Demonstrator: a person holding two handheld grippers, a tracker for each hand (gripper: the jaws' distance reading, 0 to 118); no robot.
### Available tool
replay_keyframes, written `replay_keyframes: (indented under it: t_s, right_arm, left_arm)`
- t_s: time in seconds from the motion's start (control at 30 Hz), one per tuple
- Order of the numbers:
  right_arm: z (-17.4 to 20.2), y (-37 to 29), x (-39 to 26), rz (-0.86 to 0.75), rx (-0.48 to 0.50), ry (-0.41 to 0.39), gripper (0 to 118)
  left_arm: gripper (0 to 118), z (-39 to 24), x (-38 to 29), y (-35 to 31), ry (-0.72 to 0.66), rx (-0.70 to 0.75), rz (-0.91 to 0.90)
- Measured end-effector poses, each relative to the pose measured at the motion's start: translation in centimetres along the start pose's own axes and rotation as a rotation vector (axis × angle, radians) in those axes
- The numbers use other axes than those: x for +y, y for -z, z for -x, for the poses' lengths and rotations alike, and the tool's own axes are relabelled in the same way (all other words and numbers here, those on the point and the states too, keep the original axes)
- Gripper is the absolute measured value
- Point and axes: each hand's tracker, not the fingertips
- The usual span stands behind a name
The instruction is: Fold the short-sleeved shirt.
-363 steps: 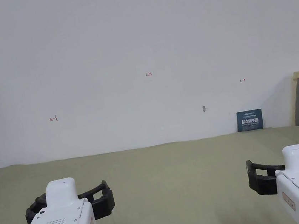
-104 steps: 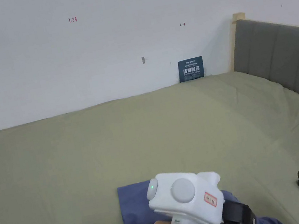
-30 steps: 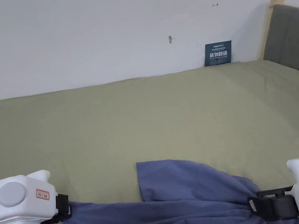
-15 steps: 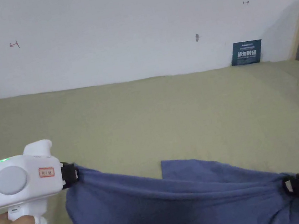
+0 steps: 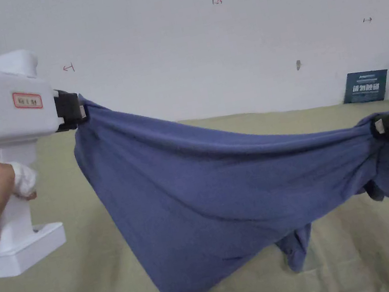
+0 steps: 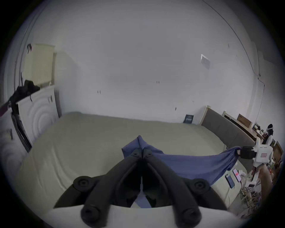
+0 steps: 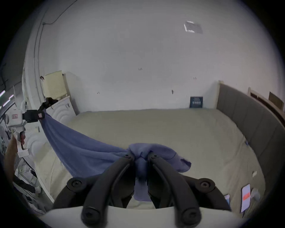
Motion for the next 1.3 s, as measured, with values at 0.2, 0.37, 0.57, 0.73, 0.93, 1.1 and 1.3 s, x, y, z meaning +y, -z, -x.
replay_keyframes:
  t_s: [0.2, 0.37, 0.57, 0.73, 0.93, 1.1, 1.3]
  right_arm:
    - [0.2, 2.9, 5.9, -0.088, 0.007, -0.016, 14]
    - [0.8, 5.0, 8.8, -0.117, -0.01, -0.035, 14]
    - [1.4, 6.4, 8.1, -0.113, -0.017, -0.02, 14]
    - [0.8, 8.2, 3.0, -0.047, -0.046, -0.013, 14]
    - [-0.7, 9.0, -6.7, 0.094, -0.064, 0.047, 14]
    - [-2.0, 7.4, -13.5, 0.201, -0.097, 0.11, 14]
    - [-0.3, 2.7, -18.5, 0.291, -0.103, 0.098, 14]
  left_arm:
    - [0, 0.4, 4.7, 0.4, 0.044, 0.045, -0.065]
    - [0, 1.2, 7.4, 1.5, 0.025, 0.053, -0.092]
    - [0, 1.3, 7.0, 2.0, 0.033, 0.066, -0.077]
    - [0, 2.1, 1.9, 2.7, 0.02, 0.043, 0.023]
    - [0, 2.6, -9.5, 1.9, -0.051, 0.015, 0.147]
    - [0, 3.5, -18.1, -0.3, -0.168, 0.007, 0.286]
    - [0, 3.9, -25.0, -5.4, -0.23, 0.026, 0.377]
